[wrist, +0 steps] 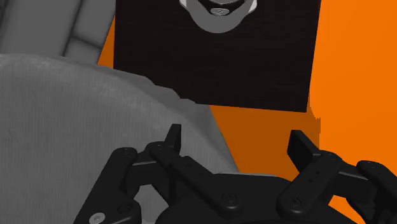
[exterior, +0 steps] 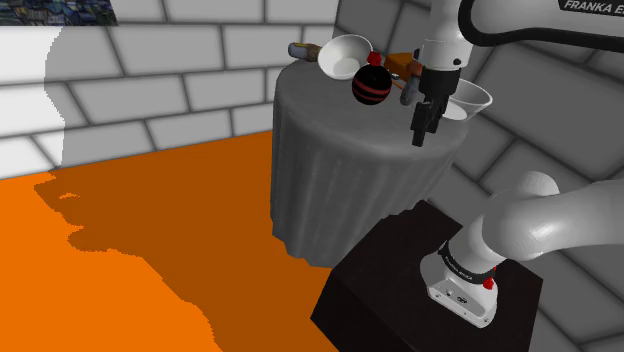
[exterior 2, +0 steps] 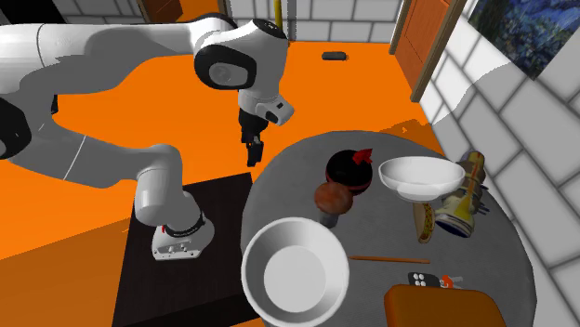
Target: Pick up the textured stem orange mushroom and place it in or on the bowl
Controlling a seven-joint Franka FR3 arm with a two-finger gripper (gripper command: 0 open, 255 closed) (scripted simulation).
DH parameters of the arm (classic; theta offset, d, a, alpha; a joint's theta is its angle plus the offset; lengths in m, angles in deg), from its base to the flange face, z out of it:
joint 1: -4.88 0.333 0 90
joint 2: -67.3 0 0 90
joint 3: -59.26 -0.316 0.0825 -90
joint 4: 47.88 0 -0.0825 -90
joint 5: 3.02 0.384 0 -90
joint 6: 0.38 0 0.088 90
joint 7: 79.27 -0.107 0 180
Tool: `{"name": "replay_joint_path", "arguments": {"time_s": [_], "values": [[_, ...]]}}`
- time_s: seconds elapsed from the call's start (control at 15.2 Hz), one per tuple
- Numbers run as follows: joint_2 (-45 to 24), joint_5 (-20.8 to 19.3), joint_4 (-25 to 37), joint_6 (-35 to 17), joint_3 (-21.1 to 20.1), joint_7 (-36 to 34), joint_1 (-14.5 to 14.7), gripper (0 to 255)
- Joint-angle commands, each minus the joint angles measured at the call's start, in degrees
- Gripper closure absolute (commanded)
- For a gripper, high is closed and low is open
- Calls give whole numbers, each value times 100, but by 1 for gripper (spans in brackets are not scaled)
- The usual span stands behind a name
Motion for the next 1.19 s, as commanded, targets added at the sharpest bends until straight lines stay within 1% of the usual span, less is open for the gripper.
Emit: {"name": "replay_joint_path", "arguments": {"time_s": [0.0,0.59,1.12], "values": [[0,0,0,0,0,0,0,0],[-670,-991,606,-1136,-47,-768,-731,0],[-1141,-1883,1281,-1867,-103,-1583,-1372,0]]}}
